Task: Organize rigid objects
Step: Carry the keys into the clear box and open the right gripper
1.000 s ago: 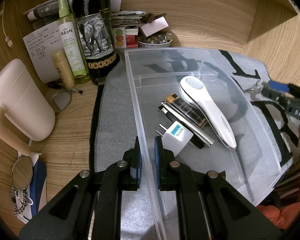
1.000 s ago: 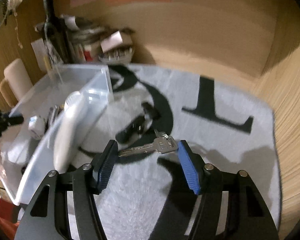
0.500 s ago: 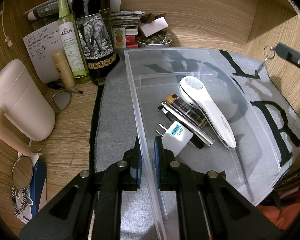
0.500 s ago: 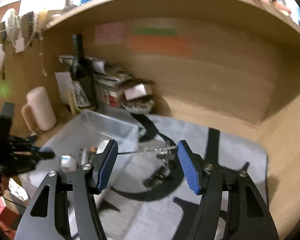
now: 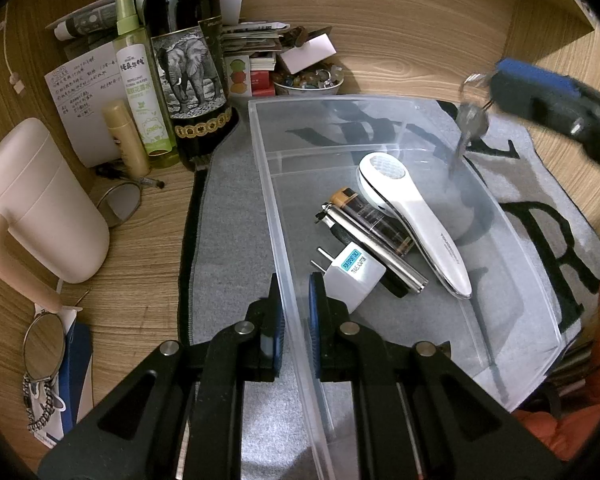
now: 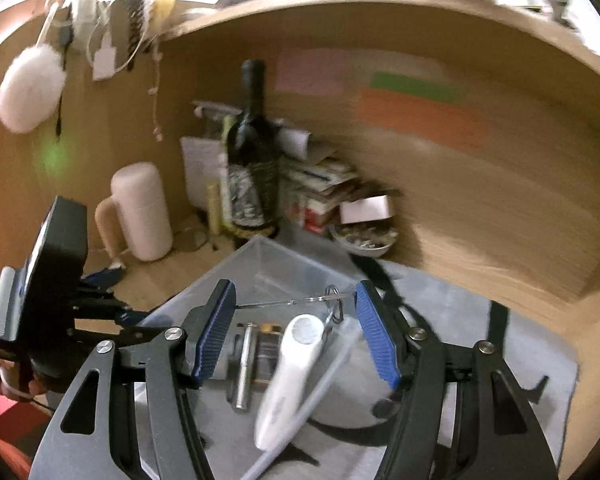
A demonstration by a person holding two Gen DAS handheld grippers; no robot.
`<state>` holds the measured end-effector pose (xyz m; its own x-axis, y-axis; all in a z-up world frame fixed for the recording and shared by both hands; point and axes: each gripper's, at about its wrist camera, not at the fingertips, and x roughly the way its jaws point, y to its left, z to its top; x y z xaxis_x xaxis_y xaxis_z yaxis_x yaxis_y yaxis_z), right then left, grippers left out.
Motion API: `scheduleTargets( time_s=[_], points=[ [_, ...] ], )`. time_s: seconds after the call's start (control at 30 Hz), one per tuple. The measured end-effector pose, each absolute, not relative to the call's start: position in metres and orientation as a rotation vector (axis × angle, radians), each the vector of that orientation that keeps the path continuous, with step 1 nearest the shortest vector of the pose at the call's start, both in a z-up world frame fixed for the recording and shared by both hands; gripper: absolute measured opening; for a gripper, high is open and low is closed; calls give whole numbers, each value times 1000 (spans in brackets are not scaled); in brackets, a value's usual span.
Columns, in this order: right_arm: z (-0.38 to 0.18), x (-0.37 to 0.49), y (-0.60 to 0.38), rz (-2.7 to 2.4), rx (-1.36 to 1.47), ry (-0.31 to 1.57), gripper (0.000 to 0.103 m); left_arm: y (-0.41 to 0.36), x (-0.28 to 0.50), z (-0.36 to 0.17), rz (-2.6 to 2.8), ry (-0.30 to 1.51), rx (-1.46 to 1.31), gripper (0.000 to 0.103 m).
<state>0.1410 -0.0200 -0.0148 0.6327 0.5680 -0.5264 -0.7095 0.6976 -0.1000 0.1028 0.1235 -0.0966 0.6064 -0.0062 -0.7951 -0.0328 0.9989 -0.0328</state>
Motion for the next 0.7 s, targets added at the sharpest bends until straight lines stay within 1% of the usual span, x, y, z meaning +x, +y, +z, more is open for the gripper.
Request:
scheduleTargets(
  time_s=[0.4,0.7],
  points=[
    [-62,165,17,782,-379,665,59,120,103,-95,15,919,-41,9],
    [-79,176,24,769,-421,755,59,120,102,-95,15,918,-41,9]
  ],
)
